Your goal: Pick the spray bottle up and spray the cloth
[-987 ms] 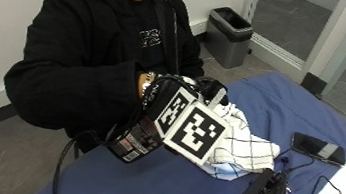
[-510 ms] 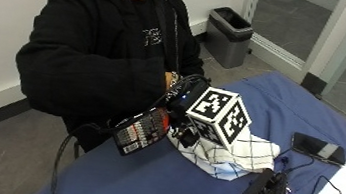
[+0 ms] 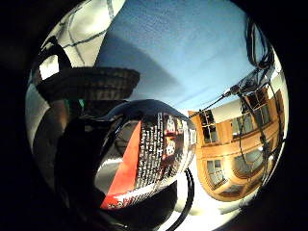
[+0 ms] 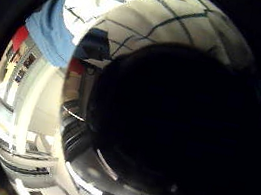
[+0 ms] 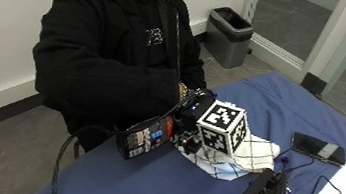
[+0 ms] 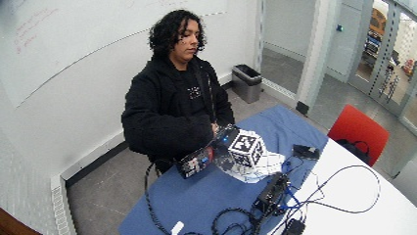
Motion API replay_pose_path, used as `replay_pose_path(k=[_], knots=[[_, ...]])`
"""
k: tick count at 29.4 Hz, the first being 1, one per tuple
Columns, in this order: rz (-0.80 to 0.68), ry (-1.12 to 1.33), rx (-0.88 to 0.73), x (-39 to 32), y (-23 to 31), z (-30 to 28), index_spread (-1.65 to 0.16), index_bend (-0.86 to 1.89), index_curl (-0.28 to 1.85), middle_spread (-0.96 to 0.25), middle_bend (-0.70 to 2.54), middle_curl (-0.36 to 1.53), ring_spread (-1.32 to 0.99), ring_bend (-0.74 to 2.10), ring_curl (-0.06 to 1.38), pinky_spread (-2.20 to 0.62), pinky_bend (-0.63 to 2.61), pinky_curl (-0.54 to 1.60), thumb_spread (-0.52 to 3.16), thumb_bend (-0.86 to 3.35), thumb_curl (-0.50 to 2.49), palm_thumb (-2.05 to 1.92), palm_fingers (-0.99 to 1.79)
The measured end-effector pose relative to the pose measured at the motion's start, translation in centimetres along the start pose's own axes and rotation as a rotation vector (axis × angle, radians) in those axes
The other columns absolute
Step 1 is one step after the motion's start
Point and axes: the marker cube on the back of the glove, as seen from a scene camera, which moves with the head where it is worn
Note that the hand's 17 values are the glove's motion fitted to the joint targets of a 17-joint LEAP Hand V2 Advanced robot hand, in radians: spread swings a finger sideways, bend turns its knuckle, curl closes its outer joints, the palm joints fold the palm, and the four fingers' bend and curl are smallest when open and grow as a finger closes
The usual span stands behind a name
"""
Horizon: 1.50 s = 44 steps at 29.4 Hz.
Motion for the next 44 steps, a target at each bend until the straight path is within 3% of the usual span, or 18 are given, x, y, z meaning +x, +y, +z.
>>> replay_pose_path(k=[8, 13, 28, 44], knots=[[0.002, -0.007, 0.0, 0.0, -0.2, -0.4, -0.25, 0.2, 0.63, -0.17, 0.65, 0.6, -0.19, 0.68, 0.51, -0.19, 0.4, 0.44, 1.1, 0.0, 0.87, 0.97, 1.27], [-0.083, -0.041, 0.067, -1.7, 1.5, -2.0, -0.25, 0.19, 0.64, -0.17, 0.64, 0.6, -0.19, 0.68, 0.51, -0.19, 0.4, 0.45, 1.12, 0.0, 0.88, 0.96, 1.27], [-0.661, -0.228, 0.381, -13.9, 8.9, -9.4, -0.25, 0.19, 0.64, -0.17, 0.64, 0.6, -0.19, 0.68, 0.51, -0.18, 0.4, 0.45, 1.15, 0.0, 0.9, 0.95, 1.27], [-1.202, -0.439, 0.768, -26.0, 6.2, -9.7, -0.25, 0.2, 0.65, -0.17, 0.64, 0.6, -0.19, 0.69, 0.51, -0.19, 0.42, 0.45, 1.09, -0.01, 0.92, 0.96, 1.3]])
